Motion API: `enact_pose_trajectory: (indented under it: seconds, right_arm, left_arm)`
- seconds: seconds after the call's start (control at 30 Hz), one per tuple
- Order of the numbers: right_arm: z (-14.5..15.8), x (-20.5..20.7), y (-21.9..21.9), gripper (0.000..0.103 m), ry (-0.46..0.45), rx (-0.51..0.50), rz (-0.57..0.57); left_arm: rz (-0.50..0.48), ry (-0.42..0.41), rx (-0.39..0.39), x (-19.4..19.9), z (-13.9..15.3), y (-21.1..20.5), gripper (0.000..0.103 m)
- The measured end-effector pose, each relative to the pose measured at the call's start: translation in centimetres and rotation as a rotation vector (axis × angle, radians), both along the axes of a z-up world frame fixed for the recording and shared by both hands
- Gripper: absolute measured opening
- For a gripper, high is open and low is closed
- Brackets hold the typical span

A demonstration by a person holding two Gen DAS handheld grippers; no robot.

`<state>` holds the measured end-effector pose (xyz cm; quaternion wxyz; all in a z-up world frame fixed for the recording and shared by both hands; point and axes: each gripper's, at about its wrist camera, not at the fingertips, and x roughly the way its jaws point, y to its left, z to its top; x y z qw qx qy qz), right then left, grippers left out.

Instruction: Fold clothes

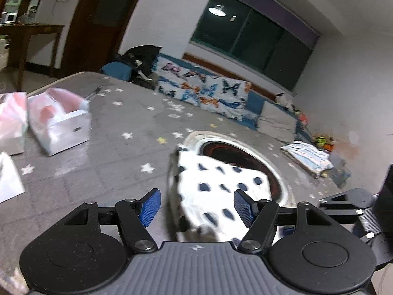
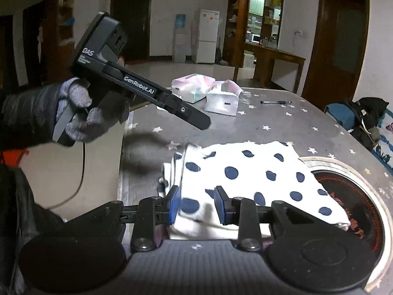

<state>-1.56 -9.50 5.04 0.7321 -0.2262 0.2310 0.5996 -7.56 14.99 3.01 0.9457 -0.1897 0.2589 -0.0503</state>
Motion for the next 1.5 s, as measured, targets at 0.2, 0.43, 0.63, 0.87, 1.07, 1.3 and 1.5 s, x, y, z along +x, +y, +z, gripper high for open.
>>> enact_pose_trajectory:
  seconds: [0.2,0.43,0.63,0.87,1.07,1.3,1.5]
  right_arm:
    - [-1.6,-1.0,1.4,0.027,-0.016,-0.066,0.017]
    - [-1.2,-0.9,0.8,0.016,-0.021,-0.035,-0.019]
    - [0.0,-1.2,-0.4,0.016,-0.021,-0.001,-0.012]
    - [-2.1,-1.5,-0.2,0.016,0.006,-0.04,0.018]
    - [-1.9,-1.7,-0.2,0.017,-0.021,-0.055,0.033]
    - [-2.4,-1.7,-0.3,0.022,-0.005,-0.062,0.025]
    - [-1.9,-0.7,-1.1,0.033,0.056,-0.034,0.004]
  left_arm:
    - [-0.027,0.033,-0.017,0.4,-0.9,-0.4,0.059]
    - [-0.068,0.068,-0.057,0.5,-1.6,-0.8,0.014]
    - [-0.1,0.035,-0.055,-0.6,-0.3,-1.4,0.008]
    - [-0.109,0.067,-0.01,-0.7,-0.4,-1.9,0.008]
    - [-0.187,-0.026,0.013,0.2,1.2,-3.3,0.01]
    - [-0.231,0.099,0.033,1.5,-2.7,-4.5,0.01]
    - [-0.225,0.109,0.03,0.6,-3.1,-4.1,0.01]
